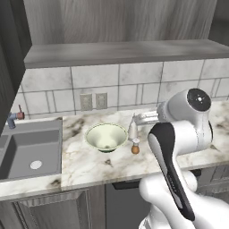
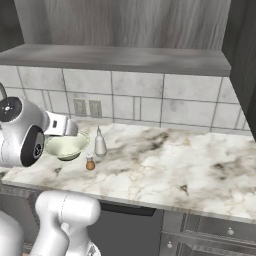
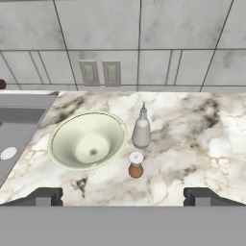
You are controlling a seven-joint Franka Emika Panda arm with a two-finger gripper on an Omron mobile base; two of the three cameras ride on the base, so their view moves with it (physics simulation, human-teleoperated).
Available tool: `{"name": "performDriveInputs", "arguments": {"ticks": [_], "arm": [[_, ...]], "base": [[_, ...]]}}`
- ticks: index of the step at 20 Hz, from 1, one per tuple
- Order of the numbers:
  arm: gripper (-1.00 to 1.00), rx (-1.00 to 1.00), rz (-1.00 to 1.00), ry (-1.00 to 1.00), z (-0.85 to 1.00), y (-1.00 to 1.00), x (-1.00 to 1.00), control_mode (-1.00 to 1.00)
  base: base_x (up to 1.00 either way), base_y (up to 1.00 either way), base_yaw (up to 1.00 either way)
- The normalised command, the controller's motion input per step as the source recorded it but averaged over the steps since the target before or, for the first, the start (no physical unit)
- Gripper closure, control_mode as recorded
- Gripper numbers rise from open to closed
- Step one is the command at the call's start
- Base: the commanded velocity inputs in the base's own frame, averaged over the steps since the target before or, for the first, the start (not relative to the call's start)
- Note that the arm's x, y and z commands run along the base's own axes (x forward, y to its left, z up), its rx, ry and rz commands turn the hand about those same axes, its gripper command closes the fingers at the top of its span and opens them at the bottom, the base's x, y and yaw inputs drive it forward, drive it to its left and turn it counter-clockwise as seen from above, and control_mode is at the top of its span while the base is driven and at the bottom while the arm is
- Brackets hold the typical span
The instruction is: Retrieve the bottle and the shaker from the cabinet and place them next to the mixing bowl on the counter. Then add garlic from the fridge to the mixing bowl.
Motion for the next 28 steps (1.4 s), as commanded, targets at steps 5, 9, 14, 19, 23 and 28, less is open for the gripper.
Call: {"name": "performDriveInputs", "arguments": {"ticks": [5, 9, 14, 19, 23, 28], "arm": [[-1.0, 0.01, -0.09, -0.09, 0.27, -0.09, -0.17, -1.0], [-1.0, 0.0, 0.0, 0.0, 0.0, 0.0, 0.0, -1.0], [-1.0, 0.0, 0.0, 0.0, 0.0, 0.0, 0.0, -1.0], [-1.0, 0.0, 0.0, 0.0, 0.0, 0.0, 0.0, 1.0], [-1.0, 0.0, 0.0, 0.0, 0.0, 0.0, 0.0, 1.0], [-1.0, 0.0, 0.0, 0.0, 0.0, 0.0, 0.0, 1.0]], "base": [[0.0, 0.0, 0.0], [0.0, 0.0, 0.0], [0.0, 0.0, 0.0], [-0.26, 0.0, 0.0], [-1.0, 0.0, -0.05], [-0.98, 0.0, -0.06]]}}
